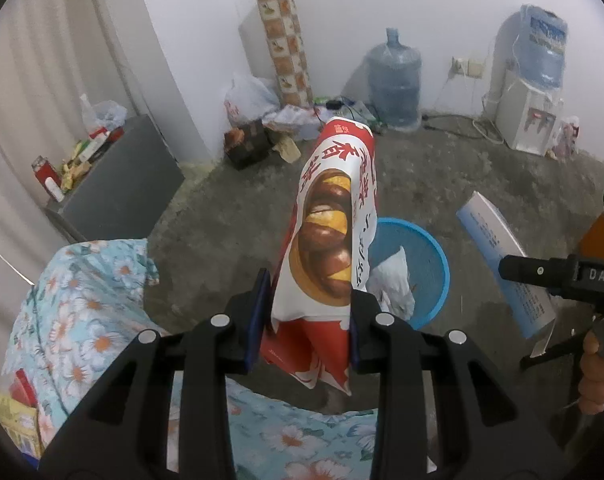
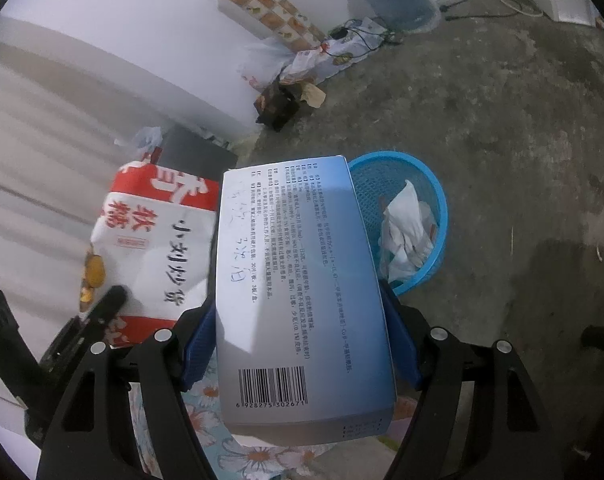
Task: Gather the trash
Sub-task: 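Carry the snack bag and box over the blue wastebasket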
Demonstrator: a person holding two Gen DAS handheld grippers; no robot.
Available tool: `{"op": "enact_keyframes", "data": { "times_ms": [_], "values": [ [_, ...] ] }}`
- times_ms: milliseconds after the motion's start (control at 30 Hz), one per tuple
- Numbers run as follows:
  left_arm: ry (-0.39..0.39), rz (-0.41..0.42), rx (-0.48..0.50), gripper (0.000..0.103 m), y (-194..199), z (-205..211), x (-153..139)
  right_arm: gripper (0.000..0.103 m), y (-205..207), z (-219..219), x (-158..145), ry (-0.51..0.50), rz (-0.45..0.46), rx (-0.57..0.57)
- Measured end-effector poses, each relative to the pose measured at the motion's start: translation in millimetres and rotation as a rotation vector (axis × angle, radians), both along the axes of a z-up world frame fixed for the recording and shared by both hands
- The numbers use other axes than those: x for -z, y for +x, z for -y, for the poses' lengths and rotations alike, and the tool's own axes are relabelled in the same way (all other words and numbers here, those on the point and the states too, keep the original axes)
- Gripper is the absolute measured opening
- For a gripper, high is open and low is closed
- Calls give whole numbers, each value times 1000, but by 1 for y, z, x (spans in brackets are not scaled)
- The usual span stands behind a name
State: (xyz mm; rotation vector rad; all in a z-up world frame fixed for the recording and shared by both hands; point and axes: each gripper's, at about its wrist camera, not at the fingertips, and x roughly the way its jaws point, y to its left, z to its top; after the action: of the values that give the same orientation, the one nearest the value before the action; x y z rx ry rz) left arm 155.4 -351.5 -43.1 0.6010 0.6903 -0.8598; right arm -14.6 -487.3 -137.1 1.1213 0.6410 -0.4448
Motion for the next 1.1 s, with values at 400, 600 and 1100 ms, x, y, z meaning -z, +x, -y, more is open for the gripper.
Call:
{"op": "enact_keyframes", "data": {
  "times_ms": [400, 600, 1100],
  "values": [
    [54, -9, 13, 31, 2, 27, 23, 71, 8, 10, 18, 43, -2, -7],
    [70, -13, 13, 31, 4, 32, 28, 71, 11, 11, 23, 56, 0, -12],
    [165, -83, -10, 33, 32, 76, 67, 71, 8, 54, 46, 88, -19, 69]
  ]
}}
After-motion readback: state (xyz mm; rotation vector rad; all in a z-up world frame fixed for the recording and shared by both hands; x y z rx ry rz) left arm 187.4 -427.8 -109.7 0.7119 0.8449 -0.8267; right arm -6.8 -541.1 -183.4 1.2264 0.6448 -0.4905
